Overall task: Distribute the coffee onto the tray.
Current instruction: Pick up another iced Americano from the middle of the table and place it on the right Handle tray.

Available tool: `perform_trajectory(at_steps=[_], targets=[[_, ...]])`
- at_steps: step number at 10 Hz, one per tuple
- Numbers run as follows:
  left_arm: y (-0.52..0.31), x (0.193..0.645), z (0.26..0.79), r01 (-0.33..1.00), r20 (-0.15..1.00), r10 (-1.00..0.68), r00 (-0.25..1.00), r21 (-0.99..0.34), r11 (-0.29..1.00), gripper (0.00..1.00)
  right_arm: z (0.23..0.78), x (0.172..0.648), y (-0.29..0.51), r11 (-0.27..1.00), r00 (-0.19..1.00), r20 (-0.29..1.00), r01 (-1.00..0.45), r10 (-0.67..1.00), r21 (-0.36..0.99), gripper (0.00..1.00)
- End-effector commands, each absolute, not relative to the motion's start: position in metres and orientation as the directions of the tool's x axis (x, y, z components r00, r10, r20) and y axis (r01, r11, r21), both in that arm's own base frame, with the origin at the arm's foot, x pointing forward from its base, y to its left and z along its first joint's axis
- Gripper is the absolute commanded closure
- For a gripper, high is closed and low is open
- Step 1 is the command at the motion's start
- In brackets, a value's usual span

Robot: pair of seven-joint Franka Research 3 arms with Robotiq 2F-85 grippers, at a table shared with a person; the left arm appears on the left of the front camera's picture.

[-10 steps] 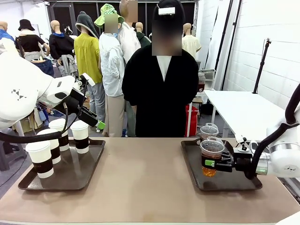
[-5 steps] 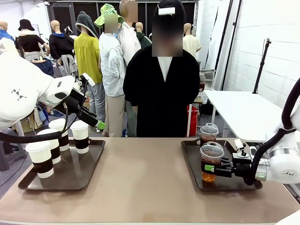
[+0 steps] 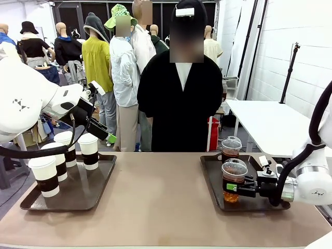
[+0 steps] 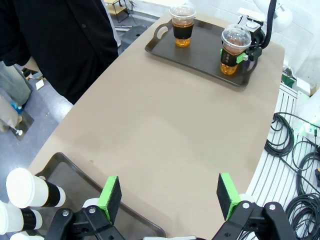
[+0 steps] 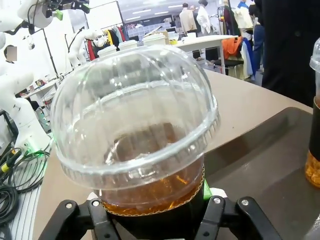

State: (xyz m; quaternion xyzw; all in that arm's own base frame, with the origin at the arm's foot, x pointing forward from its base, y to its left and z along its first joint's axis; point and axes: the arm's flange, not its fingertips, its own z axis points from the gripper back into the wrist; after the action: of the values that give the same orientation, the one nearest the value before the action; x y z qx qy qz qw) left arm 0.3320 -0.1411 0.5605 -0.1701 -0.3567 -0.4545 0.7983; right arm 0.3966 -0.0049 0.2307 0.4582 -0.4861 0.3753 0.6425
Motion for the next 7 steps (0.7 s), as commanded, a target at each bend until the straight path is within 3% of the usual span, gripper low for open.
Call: perform_trajectory(at_steps=[1,2,7], targets=[[-0.1397,0.3324,0.5595,0.849,0.727,-0.600,0.334,0.044,0.527,0.00,0.2308,0.4017,-0.0037,0.315,0.246,0.969,-0.922,0.029,0.224,0.20],[-0.1397,0.3324,0.5595,0.849,0.727,-0.600,0.334,0.044,0.527,0.00,0.2313,0.4009,-0.0053,0.324,0.257,0.966,-0.917,0.035,0.232,0.00],[-0.1397,0.3324,0.5595,0.849,0.727,-0.600,0.334,0.044,0.527,0.00,0.2405,0.3952,-0.0085,0.347,0.266,0.962,-0.909,0.056,0.231,0.00]])
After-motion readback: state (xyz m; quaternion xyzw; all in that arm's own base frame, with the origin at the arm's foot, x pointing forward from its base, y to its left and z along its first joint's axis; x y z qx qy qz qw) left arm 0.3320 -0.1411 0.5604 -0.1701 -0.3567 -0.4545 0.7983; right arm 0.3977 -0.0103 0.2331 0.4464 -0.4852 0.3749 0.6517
